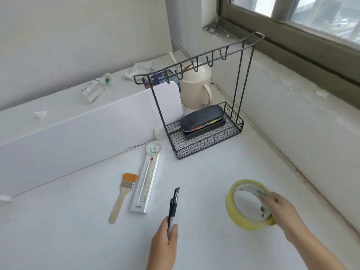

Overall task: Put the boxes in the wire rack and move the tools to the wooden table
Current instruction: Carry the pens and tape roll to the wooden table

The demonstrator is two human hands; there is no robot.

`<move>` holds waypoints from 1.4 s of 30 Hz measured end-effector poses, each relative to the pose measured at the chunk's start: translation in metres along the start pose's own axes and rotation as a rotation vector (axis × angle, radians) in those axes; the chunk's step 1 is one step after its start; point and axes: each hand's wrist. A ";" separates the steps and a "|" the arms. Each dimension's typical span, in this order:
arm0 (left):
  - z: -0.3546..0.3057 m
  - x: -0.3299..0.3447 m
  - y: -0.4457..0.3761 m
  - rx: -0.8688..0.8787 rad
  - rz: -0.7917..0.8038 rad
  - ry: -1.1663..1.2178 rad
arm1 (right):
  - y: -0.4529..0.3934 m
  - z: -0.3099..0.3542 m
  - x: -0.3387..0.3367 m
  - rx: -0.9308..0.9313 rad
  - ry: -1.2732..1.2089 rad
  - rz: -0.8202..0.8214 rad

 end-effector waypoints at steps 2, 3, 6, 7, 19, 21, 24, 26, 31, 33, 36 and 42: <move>0.012 0.000 0.022 -0.038 0.012 0.024 | 0.038 -0.016 0.004 0.022 -0.033 0.089; 0.020 -0.001 0.032 -0.044 0.006 0.030 | 0.056 -0.025 0.008 0.023 -0.037 0.112; 0.044 -0.001 0.063 0.014 -0.035 0.042 | 0.107 -0.053 0.021 0.059 -0.062 0.135; 0.051 -0.002 0.073 0.061 -0.032 0.020 | 0.124 -0.061 0.025 0.062 -0.080 0.126; 0.077 0.010 0.216 0.498 0.596 -0.238 | 0.374 -0.177 0.063 0.218 -0.589 -0.466; 0.091 0.027 0.250 0.574 0.747 -0.301 | 0.424 -0.208 0.064 0.303 -0.667 -0.612; 0.111 0.055 0.304 0.673 0.946 -0.398 | 0.499 -0.268 0.071 0.448 -0.800 -0.885; 0.122 0.074 0.344 0.784 1.077 -0.486 | 0.548 -0.312 0.083 0.531 -0.901 -1.074; 0.152 0.119 0.470 0.977 1.369 -0.705 | 0.651 -0.403 0.111 0.638 -1.085 -1.363; 0.167 0.138 0.533 1.019 1.451 -0.731 | 0.691 -0.435 0.113 0.647 -1.137 -1.457; 0.192 0.165 0.622 1.106 1.562 -0.733 | 0.747 -0.476 0.108 0.679 -1.193 -1.519; 0.229 0.197 0.732 1.240 1.714 -0.827 | 0.845 -0.531 0.113 0.769 -1.305 -1.704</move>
Point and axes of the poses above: each hand's wrist, its own y-axis away from the middle knuckle, its own x-axis out of the palm, z = x × y
